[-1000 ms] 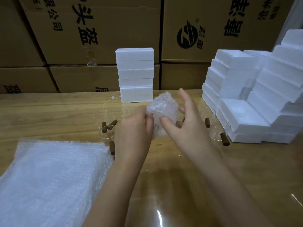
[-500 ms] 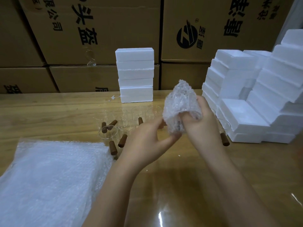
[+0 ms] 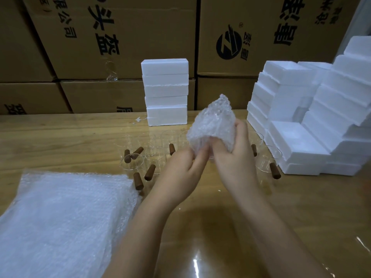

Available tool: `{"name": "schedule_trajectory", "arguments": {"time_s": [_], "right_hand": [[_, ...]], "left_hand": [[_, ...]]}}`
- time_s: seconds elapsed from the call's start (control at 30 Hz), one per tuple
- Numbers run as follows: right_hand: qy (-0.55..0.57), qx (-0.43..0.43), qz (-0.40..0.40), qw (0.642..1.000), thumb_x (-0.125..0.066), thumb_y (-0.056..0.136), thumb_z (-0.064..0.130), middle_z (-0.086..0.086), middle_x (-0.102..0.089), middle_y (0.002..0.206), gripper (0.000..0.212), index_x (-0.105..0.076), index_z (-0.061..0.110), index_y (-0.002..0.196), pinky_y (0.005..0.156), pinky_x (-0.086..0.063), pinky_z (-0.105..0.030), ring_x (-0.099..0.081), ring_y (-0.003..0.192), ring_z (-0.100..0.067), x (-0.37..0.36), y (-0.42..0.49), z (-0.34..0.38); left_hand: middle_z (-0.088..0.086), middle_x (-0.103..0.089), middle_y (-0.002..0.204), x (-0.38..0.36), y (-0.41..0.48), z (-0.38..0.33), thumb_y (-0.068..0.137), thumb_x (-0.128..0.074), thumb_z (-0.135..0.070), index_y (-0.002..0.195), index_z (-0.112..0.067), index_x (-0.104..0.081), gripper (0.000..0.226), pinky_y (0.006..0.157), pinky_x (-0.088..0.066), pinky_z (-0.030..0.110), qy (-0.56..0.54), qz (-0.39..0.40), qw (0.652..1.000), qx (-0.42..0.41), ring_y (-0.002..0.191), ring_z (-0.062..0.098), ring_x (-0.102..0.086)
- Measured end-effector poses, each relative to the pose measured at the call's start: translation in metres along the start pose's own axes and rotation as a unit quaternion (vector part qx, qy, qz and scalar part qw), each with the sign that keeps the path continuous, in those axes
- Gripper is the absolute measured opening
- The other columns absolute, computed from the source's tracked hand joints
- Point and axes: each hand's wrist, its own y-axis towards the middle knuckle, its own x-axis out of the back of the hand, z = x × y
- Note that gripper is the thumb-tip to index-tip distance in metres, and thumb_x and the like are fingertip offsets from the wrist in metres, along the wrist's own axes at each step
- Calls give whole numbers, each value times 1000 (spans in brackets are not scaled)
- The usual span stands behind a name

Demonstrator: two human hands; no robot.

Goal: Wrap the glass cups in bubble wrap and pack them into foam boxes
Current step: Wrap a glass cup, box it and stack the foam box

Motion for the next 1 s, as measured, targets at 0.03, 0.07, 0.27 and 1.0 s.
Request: {"name": "schedule_trajectory", "arguments": {"time_s": [0.03, 0.07, 0.27, 1.0], "right_hand": [[1, 13, 2, 1000, -60, 89, 13, 27, -58, 88, 37, -39, 32, 112, 51, -40, 0, -54, 76, 23, -3, -3, 0], [-1, 25, 1, 1000, -61, 88, 12, 34, -58, 88, 41, -37, 34, 113, 51, -40, 0, -54, 77, 23, -5, -5, 1], [-27, 37, 10, 999, -65, 84, 30, 18, -55, 117, 58, -30, 42, 129, 78, -52, -18, -58, 105, 0, -13, -10, 2], [-321, 224, 19, 920, -64, 63, -5, 7, -65, 113, 64, -61, 21, 121, 78, -35, -18, -51, 102, -12, 9, 6, 4]], "left_hand": [[21, -61, 67, 0, 1, 0, 89, -30, -52, 71, 3, -59, 65, 68, -49, 55, -28, -8, 999, 19, 69, 37, -62], [29, -63, 77, 0, 3, -1, 87, -31, -52, 80, 11, -60, 69, 71, -49, 57, -53, -17, 998, 35, 73, 39, -62], [14, -72, 83, -1, 3, -4, 91, -50, -35, 81, -9, -70, 34, 77, -53, 46, -162, -118, 971, 128, 82, 29, -68], [6, -55, 133, -10, -5, -9, 82, -58, -4, 146, -11, -32, 69, 73, -35, 19, 252, -132, 957, -66, 111, 20, -55]]}}
